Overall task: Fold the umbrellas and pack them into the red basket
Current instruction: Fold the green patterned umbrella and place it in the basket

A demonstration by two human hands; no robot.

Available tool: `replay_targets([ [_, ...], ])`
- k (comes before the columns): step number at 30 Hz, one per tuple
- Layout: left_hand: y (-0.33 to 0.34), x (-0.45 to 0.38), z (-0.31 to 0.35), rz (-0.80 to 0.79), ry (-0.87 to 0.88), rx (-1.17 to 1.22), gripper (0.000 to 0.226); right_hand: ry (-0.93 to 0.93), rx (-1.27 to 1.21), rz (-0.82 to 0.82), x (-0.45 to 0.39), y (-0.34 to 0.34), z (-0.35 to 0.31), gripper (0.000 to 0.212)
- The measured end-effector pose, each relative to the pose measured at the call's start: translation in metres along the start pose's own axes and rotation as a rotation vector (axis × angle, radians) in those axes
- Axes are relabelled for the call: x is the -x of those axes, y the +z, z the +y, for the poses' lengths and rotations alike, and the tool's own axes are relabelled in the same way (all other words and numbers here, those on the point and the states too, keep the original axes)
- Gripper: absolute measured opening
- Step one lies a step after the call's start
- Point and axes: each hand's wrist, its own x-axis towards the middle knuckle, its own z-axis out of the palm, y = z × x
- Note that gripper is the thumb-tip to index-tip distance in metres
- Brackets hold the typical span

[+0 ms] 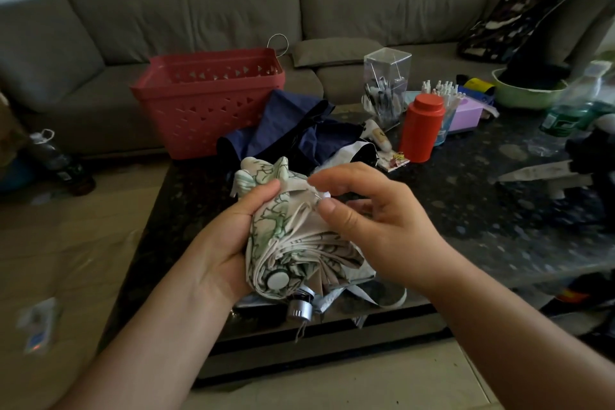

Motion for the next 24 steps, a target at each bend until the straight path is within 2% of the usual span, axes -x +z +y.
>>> replay_targets([
  [3,0.003,0.000,-0.003,0.035,-0.013,-0.009,0.052,-0.078,0.122,-0.018,0.000,0.003,-0.002,0.021],
  [9,0.008,0.000,-0.006,0.060,0.018,-0.006,0.050,-0.034,0.209,-0.034,0.001,0.005,-0.003,0.013],
  [11,0.009,0.000,-0.006,0.057,0.047,0.003,0.048,0.034,0.223,-0.054,0.001,0.002,-0.003,0.015],
  [14,0.008,-0.002,-0.007,0.064,0.072,0.013,0.047,0.177,0.093,-0.115,0.002,0.003,-0.008,0.023],
  [17,0.010,-0.003,-0.009,0.087,0.096,0.022,0.050,0.305,-0.147,-0.064,0.001,0.012,-0.013,0.026],
  [20,0.008,-0.004,-0.010,0.156,0.153,0.043,0.047,0.415,-0.255,-0.036,-0.001,0.021,-0.012,0.025],
  [22,0.007,-0.007,-0.012,0.220,0.234,0.067,0.058,0.475,-0.327,-0.035,-0.001,0.023,-0.014,0.029],
  [24,0.008,-0.009,-0.013,0.301,0.382,0.066,0.050,0.534,-0.387,-0.056,-0.001,0.023,-0.019,0.032],
])
